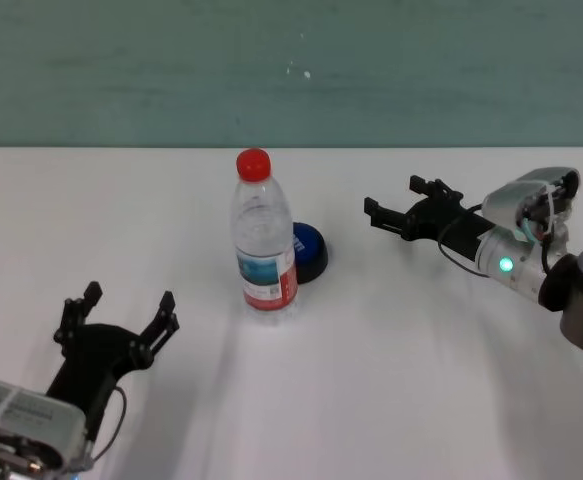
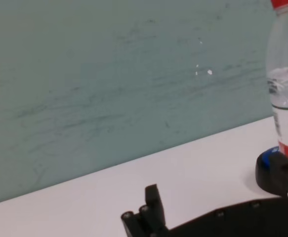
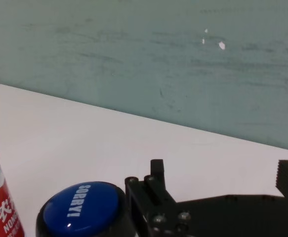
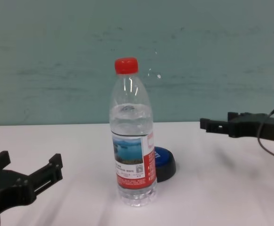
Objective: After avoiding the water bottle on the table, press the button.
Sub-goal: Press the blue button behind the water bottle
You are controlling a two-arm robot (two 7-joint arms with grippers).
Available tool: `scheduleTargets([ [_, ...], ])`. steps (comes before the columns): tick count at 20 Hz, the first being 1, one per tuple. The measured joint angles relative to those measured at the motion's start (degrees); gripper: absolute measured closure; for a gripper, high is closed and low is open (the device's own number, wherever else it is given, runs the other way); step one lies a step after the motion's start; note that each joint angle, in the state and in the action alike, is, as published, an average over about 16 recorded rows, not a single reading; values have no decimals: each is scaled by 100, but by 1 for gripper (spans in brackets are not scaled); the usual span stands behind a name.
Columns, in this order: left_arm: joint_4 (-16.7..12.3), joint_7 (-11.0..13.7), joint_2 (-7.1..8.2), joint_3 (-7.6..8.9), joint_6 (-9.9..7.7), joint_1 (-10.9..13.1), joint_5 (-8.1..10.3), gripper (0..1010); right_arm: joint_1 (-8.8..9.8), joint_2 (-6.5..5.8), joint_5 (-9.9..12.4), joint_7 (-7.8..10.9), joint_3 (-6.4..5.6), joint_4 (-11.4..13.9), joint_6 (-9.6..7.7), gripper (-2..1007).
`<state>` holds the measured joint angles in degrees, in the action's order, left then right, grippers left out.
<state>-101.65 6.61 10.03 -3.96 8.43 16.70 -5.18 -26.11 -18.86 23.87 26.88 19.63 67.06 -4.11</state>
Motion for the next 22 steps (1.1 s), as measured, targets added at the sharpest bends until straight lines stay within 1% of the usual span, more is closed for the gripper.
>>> scheduleTargets([
  [6,0,0,0,0,0,0,0,10,-387,196,-44,134,155,-640,192,1],
  [11,0,0,0,0,0,0,0,10,-641,363,-106,227,266,-1057,336,1],
  [16,0,0,0,0,0,0,0,10,-826,505,-179,296,354,-1353,443,1],
  [22,0,0,0,0,0,0,0,10,-964,631,-260,350,419,-1577,530,1],
])
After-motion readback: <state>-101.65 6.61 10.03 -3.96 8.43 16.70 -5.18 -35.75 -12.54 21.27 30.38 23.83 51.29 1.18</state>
